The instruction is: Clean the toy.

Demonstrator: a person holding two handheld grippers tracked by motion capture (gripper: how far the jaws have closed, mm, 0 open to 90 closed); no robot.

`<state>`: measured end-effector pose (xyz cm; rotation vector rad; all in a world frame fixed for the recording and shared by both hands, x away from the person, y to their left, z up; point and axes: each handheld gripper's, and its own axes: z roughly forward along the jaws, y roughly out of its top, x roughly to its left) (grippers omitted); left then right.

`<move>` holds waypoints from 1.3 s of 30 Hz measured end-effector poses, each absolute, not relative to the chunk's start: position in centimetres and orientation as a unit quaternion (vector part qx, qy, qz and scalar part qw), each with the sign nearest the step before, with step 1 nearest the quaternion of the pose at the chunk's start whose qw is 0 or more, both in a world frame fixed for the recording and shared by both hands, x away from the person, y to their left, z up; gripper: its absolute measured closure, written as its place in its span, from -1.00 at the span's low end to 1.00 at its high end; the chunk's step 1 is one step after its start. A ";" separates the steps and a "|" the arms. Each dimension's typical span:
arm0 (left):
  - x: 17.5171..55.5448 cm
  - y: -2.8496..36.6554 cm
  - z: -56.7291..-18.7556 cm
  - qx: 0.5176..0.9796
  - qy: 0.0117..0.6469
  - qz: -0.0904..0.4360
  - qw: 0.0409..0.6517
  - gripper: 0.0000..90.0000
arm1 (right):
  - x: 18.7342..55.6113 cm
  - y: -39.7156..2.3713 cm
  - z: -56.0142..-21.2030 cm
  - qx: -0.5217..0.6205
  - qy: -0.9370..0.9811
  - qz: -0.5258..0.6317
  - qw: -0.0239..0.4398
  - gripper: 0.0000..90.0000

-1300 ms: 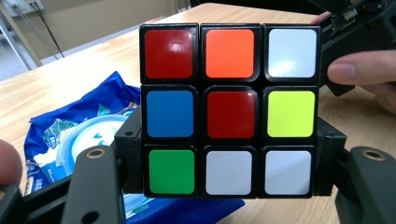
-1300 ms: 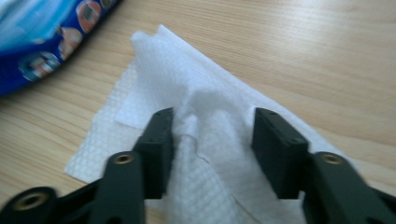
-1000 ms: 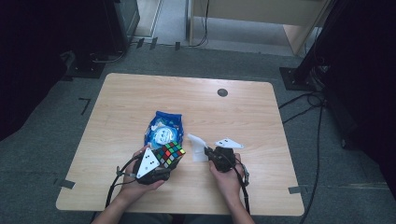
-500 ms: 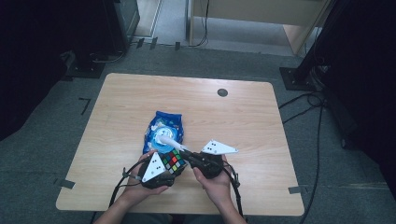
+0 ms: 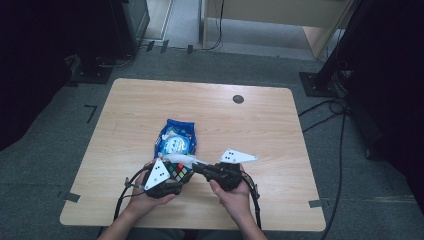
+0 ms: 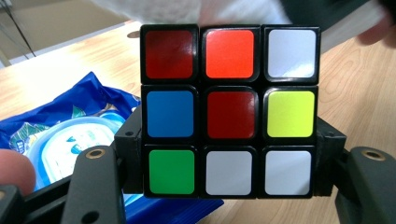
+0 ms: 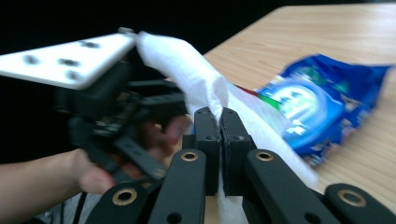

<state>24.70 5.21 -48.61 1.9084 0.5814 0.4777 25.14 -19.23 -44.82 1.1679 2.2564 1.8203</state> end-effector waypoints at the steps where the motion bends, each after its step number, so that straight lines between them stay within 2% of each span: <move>1: 24.7 5.2 -48.6 0.796 0.242 0.199 0.518 -0.25 | 25.1 -19.2 -44.8 0.374 0.722 0.582 0.008 0.97; 7: 24.1 4.5 -48.6 0.802 0.222 0.188 0.521 -0.25 | 26.0 -20.1 -45.8 0.425 0.707 0.564 0.021 0.96; 12: 24.0 3.9 -48.9 0.811 0.217 0.192 0.509 -0.25 | 25.3 -19.2 -45.2 0.402 0.704 0.585 0.008 0.94; 17: 24.4 4.7 -48.6 0.803 0.229 0.197 0.515 -0.25 | 24.6 -18.3 -43.9 0.355 0.721 0.595 -0.009 0.94; 23: 24.7 5.8 -47.9 0.791 0.237 0.200 0.527 -0.25 | 25.6 -19.9 -45.0 0.395 0.715 0.577 -0.004 0.95; 26: 24.8 6.1 -47.7 0.783 0.241 0.193 0.540 -0.25 | 26.4 -21.1 -46.1 0.431 0.719 0.544 0.023 0.95; 29: 24.9 6.2 -47.6 0.781 0.247 0.194 0.540 -0.25 | 26.9 -22.0 -46.8 0.473 0.724 0.495 0.087 0.94; 30: 25.0 6.2 -47.7 0.781 0.249 0.194 0.539 -0.25 | 27.0 -22.3 -47.0 0.485 0.716 0.493 0.092 0.87; 33: 25.1 6.2 -47.7 0.780 0.254 0.195 0.537 -0.25 | 27.0 -22.8 -46.8 0.509 0.691 0.503 0.101 0.46; 36: 25.1 6.2 -47.7 0.776 0.258 0.195 0.541 -0.25 | 26.1 -22.0 -45.0 0.497 0.670 0.545 0.085 0.13; 37: 25.1 6.2 -47.7 0.776 0.258 0.195 0.542 -0.25 | 26.1 -22.0 -45.0 0.497 0.670 0.545 0.085 0.13; 38: 25.0 6.1 -47.6 0.775 0.258 0.196 0.542 -0.25 | 25.4 -21.2 -44.0 0.481 0.665 0.567 0.073 -0.03; 39: 25.0 6.1 -47.6 0.775 0.259 0.197 0.542 -0.25 | 25.4 -21.2 -44.0 0.481 0.665 0.567 0.073 -0.03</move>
